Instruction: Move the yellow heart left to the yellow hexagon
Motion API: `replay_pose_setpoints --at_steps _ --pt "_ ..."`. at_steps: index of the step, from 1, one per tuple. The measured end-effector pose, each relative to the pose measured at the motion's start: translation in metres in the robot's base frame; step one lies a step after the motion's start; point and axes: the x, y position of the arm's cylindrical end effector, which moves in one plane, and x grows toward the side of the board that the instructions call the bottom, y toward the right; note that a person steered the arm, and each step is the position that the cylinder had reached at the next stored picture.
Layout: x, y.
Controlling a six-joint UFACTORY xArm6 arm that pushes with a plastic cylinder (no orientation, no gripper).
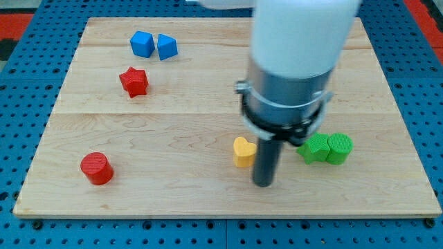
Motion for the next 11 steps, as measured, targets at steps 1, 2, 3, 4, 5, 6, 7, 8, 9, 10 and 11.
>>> replay_pose_setpoints --at_steps 1,2,3,4,5,6,7,8,9,10,11 --pt "-0.034 -0.007" --pt "-0.063 0.019" --pt "-0.105 0.017" --pt "-0.135 0.002" --pt "-0.138 -0.022" --pt "-0.16 0.034" --pt "-0.181 0.052" --pt "-0.153 0.026" --pt "-0.18 0.0" --pt "-0.205 0.018" --pt "-0.205 0.071"
